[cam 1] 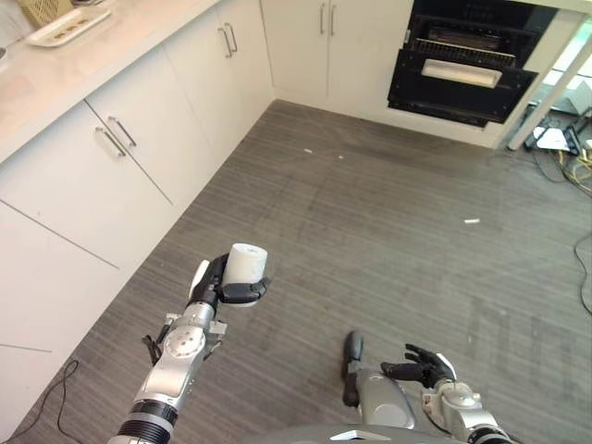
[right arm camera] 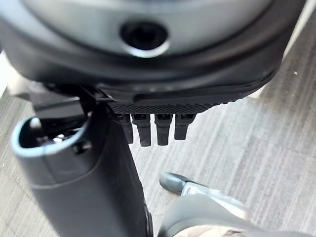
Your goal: Place the dishes in the dishwasher.
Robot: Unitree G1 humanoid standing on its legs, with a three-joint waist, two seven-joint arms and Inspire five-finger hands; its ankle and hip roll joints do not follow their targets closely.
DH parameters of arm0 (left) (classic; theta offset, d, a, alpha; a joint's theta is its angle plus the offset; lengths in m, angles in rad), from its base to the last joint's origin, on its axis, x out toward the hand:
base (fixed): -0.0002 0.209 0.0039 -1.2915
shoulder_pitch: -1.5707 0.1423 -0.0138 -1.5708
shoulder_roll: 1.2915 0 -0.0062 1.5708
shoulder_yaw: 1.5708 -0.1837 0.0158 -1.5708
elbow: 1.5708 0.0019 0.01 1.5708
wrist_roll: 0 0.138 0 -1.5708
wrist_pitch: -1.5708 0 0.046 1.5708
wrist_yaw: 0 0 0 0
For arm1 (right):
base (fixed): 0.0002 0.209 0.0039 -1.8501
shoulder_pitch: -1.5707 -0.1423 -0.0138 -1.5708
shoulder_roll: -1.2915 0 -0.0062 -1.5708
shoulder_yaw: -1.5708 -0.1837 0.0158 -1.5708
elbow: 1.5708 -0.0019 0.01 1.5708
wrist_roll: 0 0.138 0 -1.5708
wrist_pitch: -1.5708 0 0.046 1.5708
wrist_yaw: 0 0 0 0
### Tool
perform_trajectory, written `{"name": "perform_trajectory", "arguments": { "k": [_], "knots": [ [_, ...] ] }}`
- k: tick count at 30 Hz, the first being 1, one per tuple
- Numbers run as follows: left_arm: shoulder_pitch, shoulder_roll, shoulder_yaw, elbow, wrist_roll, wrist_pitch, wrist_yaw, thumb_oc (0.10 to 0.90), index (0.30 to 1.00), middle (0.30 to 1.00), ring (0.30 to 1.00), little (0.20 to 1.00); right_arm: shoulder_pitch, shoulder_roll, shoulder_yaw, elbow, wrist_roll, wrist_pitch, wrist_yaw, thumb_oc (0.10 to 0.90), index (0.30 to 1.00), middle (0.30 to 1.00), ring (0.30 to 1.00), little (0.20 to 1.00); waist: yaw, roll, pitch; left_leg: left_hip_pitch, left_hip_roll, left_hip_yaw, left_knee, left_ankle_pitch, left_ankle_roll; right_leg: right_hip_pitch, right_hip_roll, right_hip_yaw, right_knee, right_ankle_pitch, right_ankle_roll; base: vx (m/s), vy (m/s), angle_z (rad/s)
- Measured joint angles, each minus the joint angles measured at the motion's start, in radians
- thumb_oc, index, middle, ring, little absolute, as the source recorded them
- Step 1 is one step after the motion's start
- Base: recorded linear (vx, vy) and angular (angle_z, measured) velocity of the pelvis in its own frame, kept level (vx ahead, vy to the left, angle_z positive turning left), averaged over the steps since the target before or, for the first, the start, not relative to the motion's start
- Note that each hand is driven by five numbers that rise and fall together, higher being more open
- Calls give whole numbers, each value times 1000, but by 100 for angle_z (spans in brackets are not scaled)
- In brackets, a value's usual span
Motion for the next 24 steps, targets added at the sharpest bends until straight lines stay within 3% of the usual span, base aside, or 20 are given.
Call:
{"name": "perform_trajectory", "arguments": {
  "k": [1, 3, 4, 5, 7, 8, 9, 11, 12, 13, 15, 16, 17, 19, 20, 21, 22, 24],
  "knots": [
    [11, -8, -1, -1, 0, -3, -2, 400, 300, 300, 300, 300, 17, -9, 4, 5, 0, -1, 0, 800, 900, 900, 900, 900, 3, 1, -28, -9, 7, 5, 48, 12, -21, 19, 8, -6, 8, -23, -33, 429, -152, 22],
    [17, -3, 5, -4, -1, -6, 1, 400, 300, 300, 300, 300, 10, -29, 27, 12, -2, -6, -1, 800, 900, 900, 900, 900, 10, 12, -48, -32, 26, 16, 157, 49, -85, 53, 38, -12, 16, -69, -24, 393, -177, -13],
    [13, 6, 9, -3, -1, -7, 2, 400, 300, 300, 300, 300, 11, -33, 38, 17, -2, -11, -2, 800, 900, 900, 900, 900, 13, -4, -53, -129, 25, 17, 393, 101, -157, 101, 46, -6, 5, -108, -44, 364, -208, -40],
    [20, 8, 9, -3, -1, -8, 3, 400, 300, 300, 300, 300, 13, -39, 50, 14, -2, -10, 1, 800, 900, 900, 900, 900, 25, -4, -57, -166, 27, 1, 507, 164, -185, 117, 50, -2, 29, -138, -45, 494, -264, -38],
    [18, 16, 13, -10, -2, -9, 2, 400, 300, 300, 300, 300, 7, -42, 72, 14, -5, -4, 2, 800, 900, 900, 900, 900, 40, -28, -48, -287, 25, -6, 747, 319, -190, 172, 64, 30, 4, -199, -77, 300, -98, -32],
    [9, 21, 14, -15, -3, -11, 1, 400, 300, 300, 300, 300, -4, -38, 70, 16, -7, 4, -1, 800, 900, 900, 900, 900, 55, -42, -42, -369, 27, 34, 858, 265, -162, 196, 61, 49, -19, -213, -92, 402, 48, -59],
    [0, 26, 15, -16, -4, -11, 2, 400, 300, 300, 300, 300, -15, -24, 72, 21, -7, 14, -9, 800, 900, 900, 900, 900, 86, -103, -13, -454, 12, 138, 835, 144, -68, 261, 33, 77, -75, -182, -60, 266, 60, -48],
    [11, 30, 15, -21, -4, -11, -2, 400, 300, 300, 300, 300, -8, -16, 69, 10, -7, 10, -17, 800, 900, 900, 900, 900, 88, -137, -18, -548, 8, 191, 697, 93, -30, 328, 20, 91, -134, -196, -48, 416, 146, -27],
    [17, 28, 18, -23, -4, -14, 0, 400, 300, 300, 300, 300, -10, -16, 73, 9, -7, 11, -21, 800, 900, 900, 900, 900, 98, -142, -14, -554, 15, 217, 593, 91, -12, 349, 20, 99, -145, -197, -41, 582, 244, -68],
    [38, 34, 24, -23, -4, -17, 0, 400, 300, 300, 300, 300, -3, -24, 84, -18, -8, 10, -26, 800, 900, 900, 900, 900, 119, -124, -16, -561, 41, 231, 224, 122, -3, 412, 39, 121, -182, -197, -13, 474, 208, -74],
    [41, 30, 31, -18, -3, -20, 3, 400, 300, 300, 300, 300, -1, -27, 86, -18, -8, 6, -31, 800, 900, 900, 900, 900, 129, -101, -14, -580, 67, 150, -45, 209, -47, 480, 59, 140, -209, -200, 29, 486, 198, -63],
    [40, 29, 32, -18, -3, -22, 11, 400, 300, 300, 300, 300, -3, -27, 84, -17, -8, 6, -32, 800, 900, 900, 900, 900, 138, -85, -20, -604, 83, 102, -106, 226, -60, 501, 58, 159, -209, -215, 50, 319, 112, -63],
    [40, 29, 34, -17, -3, -22, 18, 400, 300, 300, 300, 300, -7, -30, 84, -17, -7, 3, -34, 800, 900, 900, 900, 900, 140, -78, -17, -616, 88, 85, -120, 232, -50, 519, 52, 176, -209, -226, 62, 322, 133, -59],
    [65, 15, 30, -16, -3, -21, 23, 400, 300, 300, 300, 300, 14, -48, 85, -18, -6, -9, -34, 800, 900, 900, 900, 900, 138, -58, -31, -604, 91, 117, -89, 172, 5, 602, 24, 193, -209, -257, 107, 544, 322, -44],
    [66, 18, 32, -16, -3, -21, 23, 400, 300, 300, 300, 300, 21, -44, 81, -13, -4, -10, -41, 800, 900, 900, 900, 900, 140, -65, -44, -589, 78, 134, -84, 248, -12, 627, -5, 201, -209, -284, 130, 469, 332, -39],
    [51, 32, 47, -19, -3, -20, 28, 400, 300, 300, 300, 300, 17, -23, 79, -26, -4, -8, -48, 800, 900, 900, 900, 900, 140, -111, -34, -584, 57, 201, -28, 316, -19, 641, -63, 206, -192, -294, 134, 638, 535, -63],
    [57, 55, 56, -24, -2, -21, 34, 400, 300, 300, 300, 300, 22, -12, 67, -54, -4, -15, -45, 800, 900, 900, 900, 900, 143, -111, -23, -583, 50, 217, 52, 349, 14, 622, -89, 226, -118, -265, 115, 449, 395, -79],
    [61, 81, 61, -24, -2, -19, 35, 400, 300, 300, 300, 300, 28, 5, 64, -88, -4, -20, -39, 800, 900, 900, 900, 900, 150, -121, -30, -571, 27, 230, 122, 303, 39, 581, -137, 233, -21, -204, 125, 455, 434, -59]
  ]
}}
